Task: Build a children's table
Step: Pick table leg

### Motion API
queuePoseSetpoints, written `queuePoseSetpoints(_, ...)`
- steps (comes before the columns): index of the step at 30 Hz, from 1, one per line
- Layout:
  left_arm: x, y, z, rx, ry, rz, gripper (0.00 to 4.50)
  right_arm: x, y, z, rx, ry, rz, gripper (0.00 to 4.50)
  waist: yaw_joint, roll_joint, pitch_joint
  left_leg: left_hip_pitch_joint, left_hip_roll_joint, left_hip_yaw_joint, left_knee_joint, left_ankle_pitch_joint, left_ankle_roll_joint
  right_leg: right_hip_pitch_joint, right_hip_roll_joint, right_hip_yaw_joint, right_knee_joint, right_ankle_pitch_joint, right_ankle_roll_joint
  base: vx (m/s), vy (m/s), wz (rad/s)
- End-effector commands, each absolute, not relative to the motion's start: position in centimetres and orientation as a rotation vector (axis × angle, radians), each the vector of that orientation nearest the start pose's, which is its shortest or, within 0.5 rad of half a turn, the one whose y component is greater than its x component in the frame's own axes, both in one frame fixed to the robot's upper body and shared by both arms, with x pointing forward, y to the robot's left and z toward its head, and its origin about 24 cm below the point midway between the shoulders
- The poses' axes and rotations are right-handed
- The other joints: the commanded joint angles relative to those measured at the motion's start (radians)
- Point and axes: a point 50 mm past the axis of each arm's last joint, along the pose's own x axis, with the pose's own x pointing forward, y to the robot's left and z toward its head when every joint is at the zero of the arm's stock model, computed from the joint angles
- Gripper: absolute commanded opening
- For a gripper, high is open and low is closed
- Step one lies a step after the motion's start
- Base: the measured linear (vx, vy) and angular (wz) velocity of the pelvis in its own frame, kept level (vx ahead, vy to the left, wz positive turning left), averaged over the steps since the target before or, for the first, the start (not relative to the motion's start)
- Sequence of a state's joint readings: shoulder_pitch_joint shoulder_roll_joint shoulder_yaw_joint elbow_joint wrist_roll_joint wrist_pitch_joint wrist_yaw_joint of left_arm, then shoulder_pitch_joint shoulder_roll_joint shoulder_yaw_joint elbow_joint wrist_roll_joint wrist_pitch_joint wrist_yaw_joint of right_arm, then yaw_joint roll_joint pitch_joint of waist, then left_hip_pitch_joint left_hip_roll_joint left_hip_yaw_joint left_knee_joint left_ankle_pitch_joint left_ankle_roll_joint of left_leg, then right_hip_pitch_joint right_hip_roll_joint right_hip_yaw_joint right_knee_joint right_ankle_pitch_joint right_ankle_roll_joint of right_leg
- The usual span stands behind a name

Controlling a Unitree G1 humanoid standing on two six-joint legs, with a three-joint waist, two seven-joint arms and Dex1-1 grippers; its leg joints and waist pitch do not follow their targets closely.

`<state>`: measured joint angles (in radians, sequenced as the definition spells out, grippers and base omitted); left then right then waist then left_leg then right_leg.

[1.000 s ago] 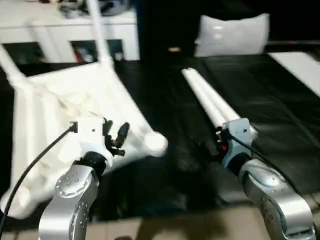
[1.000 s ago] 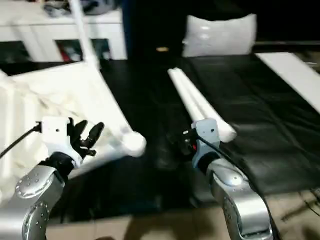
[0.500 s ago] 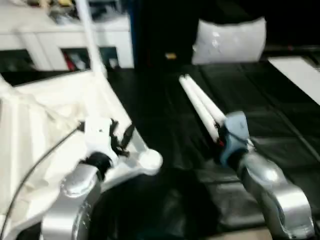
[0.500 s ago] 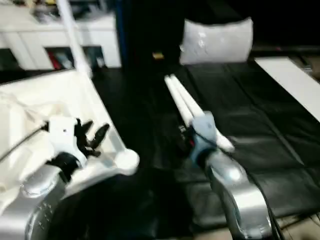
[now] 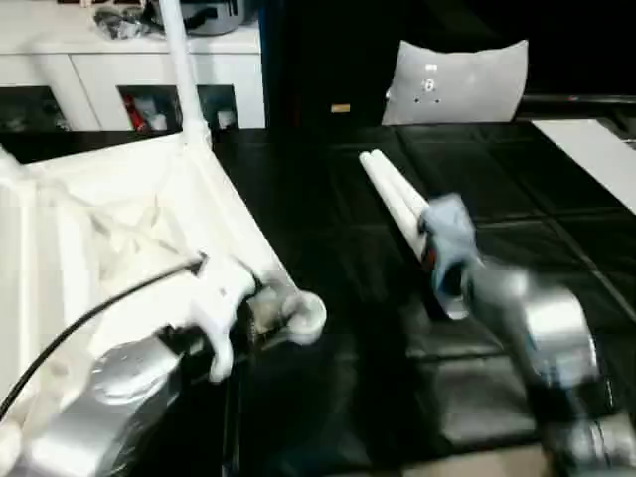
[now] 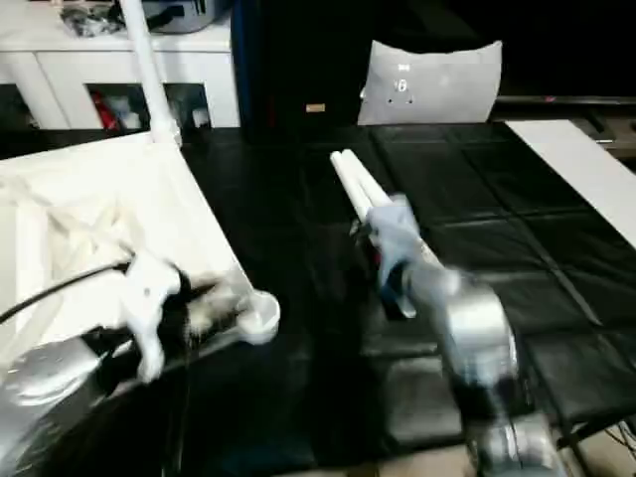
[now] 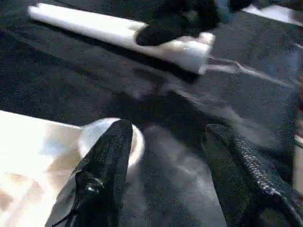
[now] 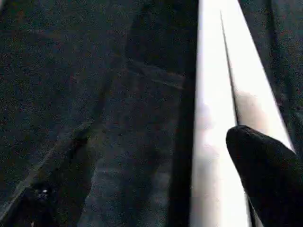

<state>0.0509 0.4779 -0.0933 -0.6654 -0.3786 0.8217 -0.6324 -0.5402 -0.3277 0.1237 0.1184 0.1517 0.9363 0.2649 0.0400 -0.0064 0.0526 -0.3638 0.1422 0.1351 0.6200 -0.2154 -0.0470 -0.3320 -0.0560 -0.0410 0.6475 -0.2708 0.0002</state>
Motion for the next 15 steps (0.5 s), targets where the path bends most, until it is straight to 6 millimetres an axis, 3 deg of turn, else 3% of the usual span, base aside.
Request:
queuePoseSetpoints(1,19.4,13.6,10.5,0.089,0.362,-0.965,2.85,33.4,-16.3,8.7,-0.23,0.608,0.296,4.5,0.002,0.002,-0.034,0.019,0.07,-0.022,-0.09,-0.27,-0.065,0.001,-0.094,0.057,-0.099,-0.292,-0.187,0.0,0.0,0.0)
queuePoseSetpoints(2,19.3,13.6,10.7,0.084,0.369,-0.978,2.85,34.4,-16.6,8.9,-0.206,0.618,0.285,4.5,0.003,0.002,-0.037,0.009,0.073,-0.018,-0.092,-0.231,-0.062,0.008,-0.092,0.054,-0.097,-0.258,-0.186,0.0,0.0,0.0)
queuePoseSetpoints(3,19.3,13.6,10.7,0.086,0.37,-0.98,2.85,34.5,-16.7,8.9,-0.204,0.62,0.285,4.5,0.003,0.007,-0.039,0.012,0.074,-0.014,-0.091,-0.219,-0.065,0.0,-0.088,0.052,-0.091,-0.221,-0.196,0.0,0.0,0.0)
queuePoseSetpoints(5,19.4,13.6,10.8,0.099,0.384,-0.998,2.85,35.5,-16.9,8.5,-0.187,0.65,0.293,4.5,0.003,0.006,-0.044,0.004,0.074,-0.011,-0.089,-0.196,-0.065,0.006,-0.086,0.05,-0.086,-0.171,-0.201,0.0,0.0,0.0)
queuePoseSetpoints(9,19.8,13.7,11.0,0.118,0.388,-0.995,2.85,36.4,-17.1,8.0,-0.195,0.675,0.286,4.5,0.007,0.007,-0.055,-0.002,0.073,-0.002,-0.079,-0.076,-0.044,0.009,-0.078,0.046,-0.067,0.06,-0.237,0.0,0.0,0.0)
queuePoseSetpoints(10,19.9,13.9,10.9,0.128,0.394,-0.99,2.85,36.5,-17.1,7.8,-0.197,0.683,0.286,4.5,0.008,0.008,-0.058,-0.001,0.074,0.0,-0.077,-0.065,-0.041,0.009,-0.079,0.046,-0.064,0.082,-0.243,0.0,0.0,0.0)
queuePoseSetpoints(11,19.9,13.9,10.9,0.133,0.399,-0.991,2.85,36.6,-17.2,7.6,-0.203,0.695,0.282,4.5,0.013,0.006,-0.064,-0.005,0.072,0.002,-0.071,-0.013,-0.024,0.012,-0.079,0.046,-0.057,0.159,-0.255,0.0,0.0,0.0)
queuePoseSetpoints(15,19.8,13.9,10.9,0.139,0.416,-0.998,2.85,36.8,-17.5,6.9,-0.185,0.749,0.276,4.5,0.022,0.004,-0.067,-0.01,0.071,0.008,-0.066,0.042,0.01,0.012,-0.076,0.045,-0.051,0.24,-0.262,0.0,0.0,0.0)
